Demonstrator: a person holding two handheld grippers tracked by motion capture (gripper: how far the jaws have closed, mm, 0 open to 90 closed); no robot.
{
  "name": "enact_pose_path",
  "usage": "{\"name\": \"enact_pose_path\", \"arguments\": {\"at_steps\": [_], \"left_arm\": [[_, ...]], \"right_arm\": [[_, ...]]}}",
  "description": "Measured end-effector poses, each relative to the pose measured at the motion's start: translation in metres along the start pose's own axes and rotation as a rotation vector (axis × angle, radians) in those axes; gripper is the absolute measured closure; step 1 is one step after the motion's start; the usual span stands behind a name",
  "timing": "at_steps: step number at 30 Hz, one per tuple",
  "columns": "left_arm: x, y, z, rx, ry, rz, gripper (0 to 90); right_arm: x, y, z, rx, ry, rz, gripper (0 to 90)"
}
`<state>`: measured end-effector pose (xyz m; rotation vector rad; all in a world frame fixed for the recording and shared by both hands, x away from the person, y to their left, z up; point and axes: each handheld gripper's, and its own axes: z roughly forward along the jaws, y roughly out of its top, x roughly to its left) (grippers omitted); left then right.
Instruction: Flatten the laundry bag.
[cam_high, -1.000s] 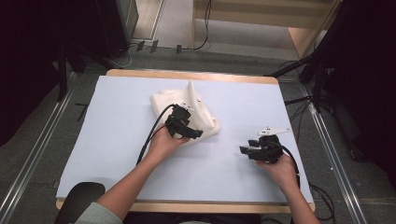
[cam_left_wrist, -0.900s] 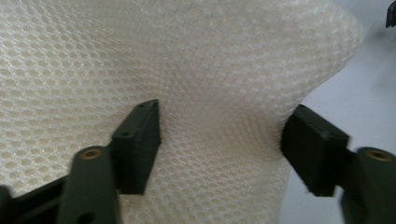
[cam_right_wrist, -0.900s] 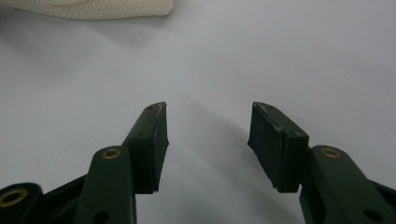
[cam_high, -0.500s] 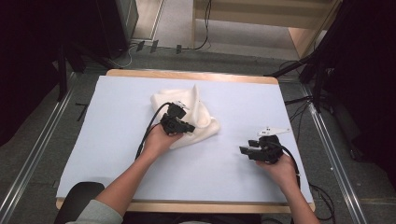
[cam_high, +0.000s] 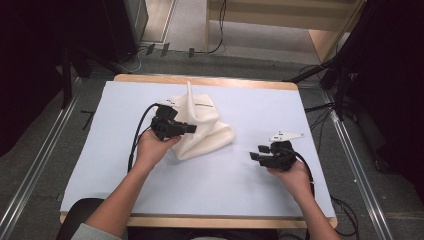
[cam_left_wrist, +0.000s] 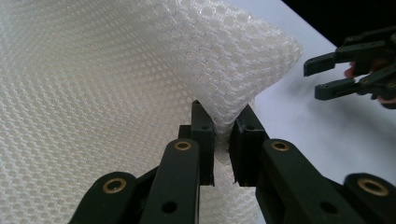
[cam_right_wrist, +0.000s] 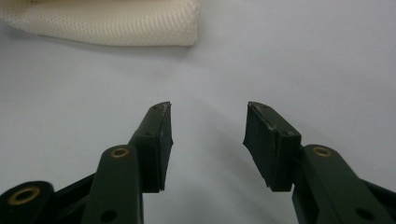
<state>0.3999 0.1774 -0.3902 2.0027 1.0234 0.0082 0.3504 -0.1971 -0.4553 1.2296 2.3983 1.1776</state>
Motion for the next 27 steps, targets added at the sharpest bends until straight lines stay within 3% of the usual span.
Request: {"name": "enact_pose_path", "arguments": {"at_steps": [6, 15, 27], "left_arm": [[0.003, -0.009, -0.022, -0.046, 0.026, -0.027, 83.3], [0.006, -0.027, -0.047, -0.074, 0.072, -0.037, 83.2], [0.023, -0.054, -0.081, -0.132, 0.130, -0.103, 83.6]], "right_arm": [[0.004, 0.016, 0.016, -0.004, 0.017, -0.019, 53.0], [0.008, 0.038, 0.037, -0.005, 0.028, -0.033, 49.5], [0.009, 0.059, 0.071, 0.012, 0.033, -0.048, 50.7]]}}
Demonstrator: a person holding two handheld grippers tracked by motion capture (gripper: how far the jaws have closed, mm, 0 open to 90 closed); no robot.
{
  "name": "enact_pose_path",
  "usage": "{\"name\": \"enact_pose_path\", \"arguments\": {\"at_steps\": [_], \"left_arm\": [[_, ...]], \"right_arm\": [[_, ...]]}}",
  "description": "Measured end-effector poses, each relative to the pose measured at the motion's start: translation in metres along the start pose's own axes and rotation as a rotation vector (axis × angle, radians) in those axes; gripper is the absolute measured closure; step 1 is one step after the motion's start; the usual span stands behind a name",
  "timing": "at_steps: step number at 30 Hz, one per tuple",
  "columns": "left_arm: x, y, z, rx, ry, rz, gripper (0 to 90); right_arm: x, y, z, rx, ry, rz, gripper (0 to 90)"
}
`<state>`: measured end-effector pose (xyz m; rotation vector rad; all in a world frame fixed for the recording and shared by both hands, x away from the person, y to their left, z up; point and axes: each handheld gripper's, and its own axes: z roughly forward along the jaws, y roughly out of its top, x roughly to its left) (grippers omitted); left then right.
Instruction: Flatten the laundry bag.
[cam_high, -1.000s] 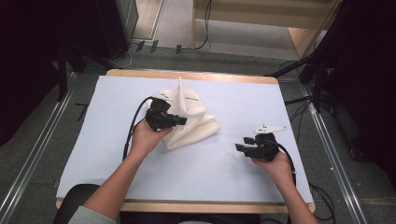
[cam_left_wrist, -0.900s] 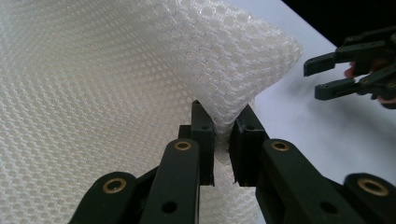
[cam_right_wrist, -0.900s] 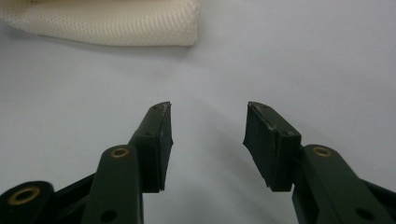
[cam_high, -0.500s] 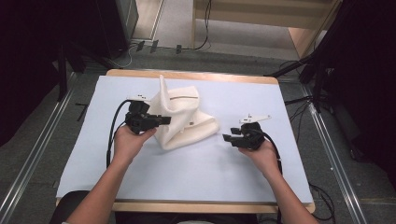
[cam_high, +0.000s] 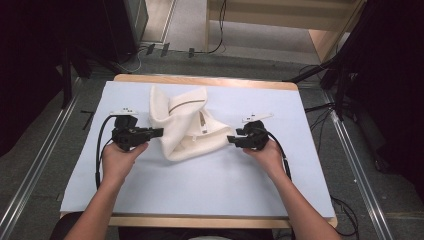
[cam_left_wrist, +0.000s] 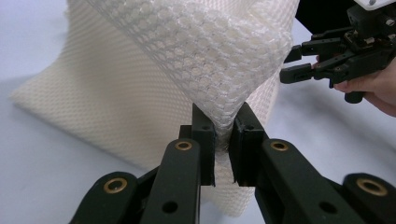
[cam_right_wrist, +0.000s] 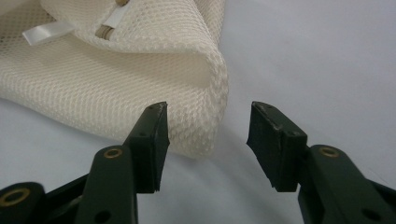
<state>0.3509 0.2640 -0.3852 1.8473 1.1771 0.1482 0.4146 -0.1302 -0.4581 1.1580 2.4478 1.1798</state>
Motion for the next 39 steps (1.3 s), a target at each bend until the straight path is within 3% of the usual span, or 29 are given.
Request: {"name": "enact_pose_path", "arguments": {"at_steps": [7, 10, 19, 23, 25, 26, 30, 35, 39], "left_arm": [[0.018, -0.014, -0.015, -0.011, 0.035, -0.065, 84.0], [0.023, -0.019, -0.019, -0.011, 0.046, -0.086, 84.0], [0.029, -0.027, -0.016, -0.019, 0.028, -0.133, 84.0], [0.032, -0.032, -0.010, -0.006, -0.001, -0.193, 79.5], [0.030, -0.031, -0.007, 0.023, 0.000, -0.181, 76.4], [0.028, -0.031, -0.006, 0.041, 0.002, -0.171, 69.2], [0.026, -0.031, -0.008, 0.075, 0.009, -0.150, 58.5], [0.027, -0.035, -0.024, 0.083, 0.039, -0.116, 49.2], [0.028, -0.039, -0.042, 0.057, 0.037, -0.080, 44.6]], "right_arm": [[-0.001, 0.003, 0.011, 0.023, 0.022, 0.038, 73.7], [0.001, 0.005, 0.014, 0.054, 0.017, 0.026, 84.7], [-0.009, 0.013, 0.000, 0.001, -0.006, 0.034, 87.0], [-0.027, 0.011, -0.009, -0.011, -0.071, 0.051, 86.9], [-0.031, 0.010, -0.009, -0.010, -0.073, 0.059, 86.9], [-0.035, 0.009, -0.009, -0.010, -0.075, 0.065, 86.6], [-0.039, 0.008, -0.009, -0.006, -0.086, 0.062, 86.2], [-0.046, 0.007, -0.010, -0.018, -0.086, 0.075, 85.4], [-0.052, 0.007, -0.010, -0.006, -0.057, 0.100, 84.4]]}}
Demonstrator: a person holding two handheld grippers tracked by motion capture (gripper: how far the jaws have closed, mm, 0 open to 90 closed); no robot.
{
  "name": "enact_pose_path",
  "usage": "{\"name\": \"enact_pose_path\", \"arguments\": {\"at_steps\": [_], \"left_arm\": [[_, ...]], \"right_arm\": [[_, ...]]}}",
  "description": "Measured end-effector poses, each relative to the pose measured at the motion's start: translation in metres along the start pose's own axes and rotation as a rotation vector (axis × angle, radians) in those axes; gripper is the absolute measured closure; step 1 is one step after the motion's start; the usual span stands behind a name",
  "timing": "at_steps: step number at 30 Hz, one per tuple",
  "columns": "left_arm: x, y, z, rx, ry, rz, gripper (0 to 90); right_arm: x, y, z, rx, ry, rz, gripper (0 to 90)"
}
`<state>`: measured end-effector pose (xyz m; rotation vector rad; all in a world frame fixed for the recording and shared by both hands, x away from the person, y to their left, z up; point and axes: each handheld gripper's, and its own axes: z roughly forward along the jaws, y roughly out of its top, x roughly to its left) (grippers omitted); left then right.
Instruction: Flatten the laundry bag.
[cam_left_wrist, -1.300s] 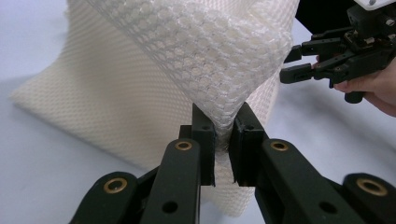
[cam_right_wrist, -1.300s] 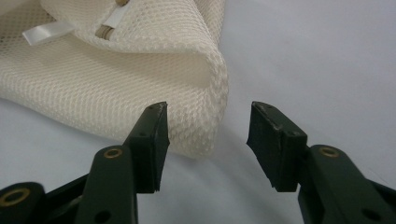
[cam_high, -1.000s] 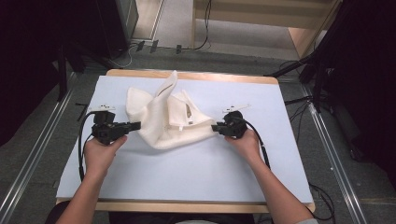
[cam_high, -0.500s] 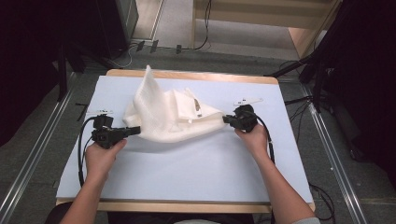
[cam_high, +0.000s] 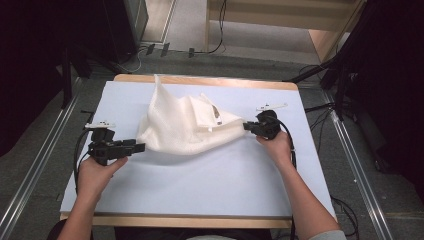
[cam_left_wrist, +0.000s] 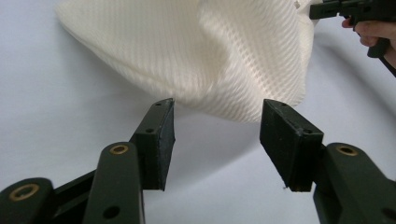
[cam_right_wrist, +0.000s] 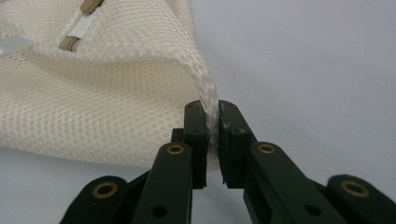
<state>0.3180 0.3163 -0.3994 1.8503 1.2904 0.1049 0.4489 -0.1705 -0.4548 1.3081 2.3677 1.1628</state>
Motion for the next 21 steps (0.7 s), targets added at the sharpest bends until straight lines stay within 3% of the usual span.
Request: {"name": "enact_pose_path", "arguments": {"at_steps": [3, 10, 13, 21], "left_arm": [[0.003, -0.001, -0.008, -0.025, 0.013, 0.007, 42.4], [0.019, 0.003, -0.003, -0.014, 0.061, 0.024, 33.7], [0.023, 0.005, 0.001, -0.009, 0.056, 0.013, 32.6], [0.023, 0.026, 0.004, -0.022, 0.015, 0.021, 32.7]], "right_arm": [[-0.001, 0.000, 0.002, 0.008, 0.014, 0.010, 82.8], [0.002, 0.000, 0.000, 0.017, 0.014, -0.018, 57.6], [0.003, -0.001, -0.004, 0.028, 0.003, -0.040, 51.9], [0.008, -0.011, -0.031, 0.023, 0.034, -0.013, 48.3]]}}
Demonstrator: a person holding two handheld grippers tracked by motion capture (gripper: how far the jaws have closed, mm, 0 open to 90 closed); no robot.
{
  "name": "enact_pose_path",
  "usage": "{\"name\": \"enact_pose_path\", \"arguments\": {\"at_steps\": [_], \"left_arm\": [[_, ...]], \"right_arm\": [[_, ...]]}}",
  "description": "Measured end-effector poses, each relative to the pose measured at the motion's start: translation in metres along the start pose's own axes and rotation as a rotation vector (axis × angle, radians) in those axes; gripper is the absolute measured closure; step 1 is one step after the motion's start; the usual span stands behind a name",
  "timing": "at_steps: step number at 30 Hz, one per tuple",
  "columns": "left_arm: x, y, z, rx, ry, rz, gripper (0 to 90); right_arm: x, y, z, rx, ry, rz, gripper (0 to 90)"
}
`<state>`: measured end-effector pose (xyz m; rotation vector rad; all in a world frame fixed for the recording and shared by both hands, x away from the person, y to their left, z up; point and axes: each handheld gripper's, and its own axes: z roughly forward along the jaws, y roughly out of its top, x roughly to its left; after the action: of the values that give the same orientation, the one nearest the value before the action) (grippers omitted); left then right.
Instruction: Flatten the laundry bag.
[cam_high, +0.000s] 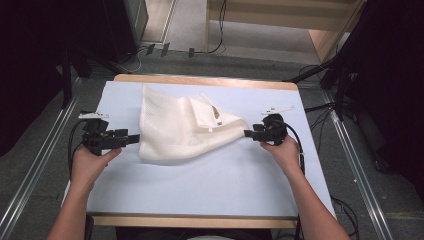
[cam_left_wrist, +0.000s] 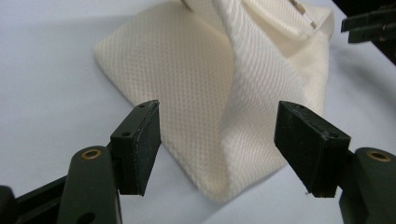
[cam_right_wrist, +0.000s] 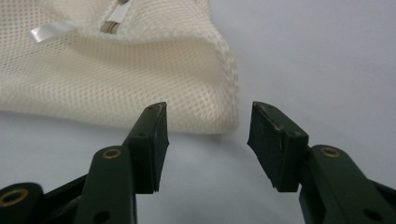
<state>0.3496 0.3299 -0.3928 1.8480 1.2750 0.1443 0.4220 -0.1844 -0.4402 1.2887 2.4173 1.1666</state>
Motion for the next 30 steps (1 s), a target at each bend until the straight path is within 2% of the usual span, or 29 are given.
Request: {"name": "enact_pose_path", "arguments": {"at_steps": [2, 6, 11, 14, 16, 18, 20, 27, 30], "left_arm": [[0.002, 0.004, 0.003, -0.011, -0.011, -0.001, 32.3], [0.004, 0.012, 0.012, 0.001, -0.011, 0.001, 31.9], [-0.003, 0.024, 0.025, -0.012, -0.033, 0.019, 35.4], [-0.011, 0.028, 0.033, 0.002, -0.034, 0.055, 48.8], [-0.018, 0.029, 0.037, 0.008, -0.024, 0.069, 61.0], [-0.024, 0.030, 0.042, 0.007, -0.035, 0.079, 74.4], [-0.031, 0.030, 0.049, 0.006, -0.039, 0.110, 81.1], [-0.069, 0.028, 0.078, 0.039, -0.073, 0.236, 84.6], [-0.079, 0.026, 0.089, 0.055, -0.085, 0.258, 84.6]], "right_arm": [[0.004, -0.004, -0.005, 0.002, -0.003, -0.011, 48.3], [0.013, -0.014, -0.016, -0.001, 0.006, -0.022, 48.6], [0.020, -0.025, -0.021, 0.007, 0.004, -0.035, 49.6], [0.018, -0.029, -0.021, 0.018, -0.005, -0.014, 52.9], [0.015, -0.031, -0.022, 0.013, -0.001, 0.004, 56.1], [0.013, -0.033, -0.025, 0.004, 0.003, 0.023, 58.8], [0.013, -0.034, -0.028, -0.010, 0.004, 0.038, 59.7], [0.015, -0.034, -0.029, -0.020, 0.012, 0.055, 61.2], [0.018, -0.033, -0.027, -0.023, 0.020, 0.053, 61.7]]}}
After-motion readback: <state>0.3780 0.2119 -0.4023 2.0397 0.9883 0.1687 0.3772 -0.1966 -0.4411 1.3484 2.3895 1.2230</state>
